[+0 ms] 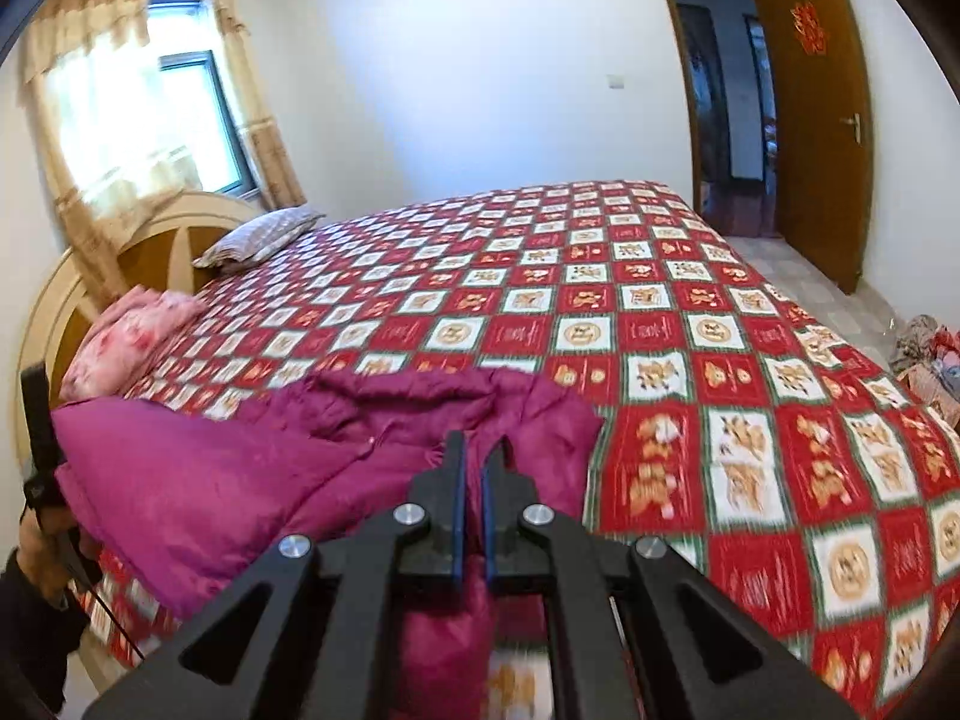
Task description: Fold large clothes
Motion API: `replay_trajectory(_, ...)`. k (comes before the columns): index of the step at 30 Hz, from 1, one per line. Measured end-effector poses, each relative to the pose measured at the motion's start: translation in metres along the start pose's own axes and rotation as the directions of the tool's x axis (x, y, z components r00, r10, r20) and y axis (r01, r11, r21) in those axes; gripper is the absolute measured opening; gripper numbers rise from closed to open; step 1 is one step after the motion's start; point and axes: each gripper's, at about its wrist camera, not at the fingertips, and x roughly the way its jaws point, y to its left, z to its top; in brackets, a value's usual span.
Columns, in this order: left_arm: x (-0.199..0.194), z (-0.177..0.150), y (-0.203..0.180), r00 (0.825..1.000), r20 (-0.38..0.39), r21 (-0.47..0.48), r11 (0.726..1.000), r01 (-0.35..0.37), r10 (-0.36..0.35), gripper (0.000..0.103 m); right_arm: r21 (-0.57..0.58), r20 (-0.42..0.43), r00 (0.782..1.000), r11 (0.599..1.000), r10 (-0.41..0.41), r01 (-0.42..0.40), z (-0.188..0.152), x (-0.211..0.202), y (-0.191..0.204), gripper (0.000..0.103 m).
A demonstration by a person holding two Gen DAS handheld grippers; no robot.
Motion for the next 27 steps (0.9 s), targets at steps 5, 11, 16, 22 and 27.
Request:
replay_trajectory(5,0.055,0.016,0.028,0.998,-0.069,-0.129,0.992,-0.013,0.004,0.007,0.119,-0.019,1.000,0.993,-0.001,0.003,0.020,0.052,-0.033,0.006)
replay_trajectory(11,0.092,0.025,0.032,0.991,-0.123,-0.161,0.985,-0.068,0.048,0.010,0.190,-0.086,0.995,0.979,-0.058,0.073,0.019,0.106,-0.062,0.006)
replay_trajectory(16,0.099,0.033,0.020,0.989,-0.111,-0.106,0.989,-0.104,0.093,0.010,0.218,-0.106,0.987,0.966,-0.118,0.139,0.008,0.124,-0.074,0.022)
replay_trajectory(22,0.096,0.030,0.032,0.998,-0.052,-0.219,0.975,-0.038,0.027,0.012,0.210,-0.068,0.988,0.966,-0.141,0.152,0.012,0.123,-0.079,0.055)
replay_trajectory(27,0.100,0.040,0.039,0.999,-0.014,-0.323,0.946,0.033,-0.040,0.029,0.124,0.000,0.988,0.981,-0.153,0.152,0.021,0.117,-0.053,0.060)
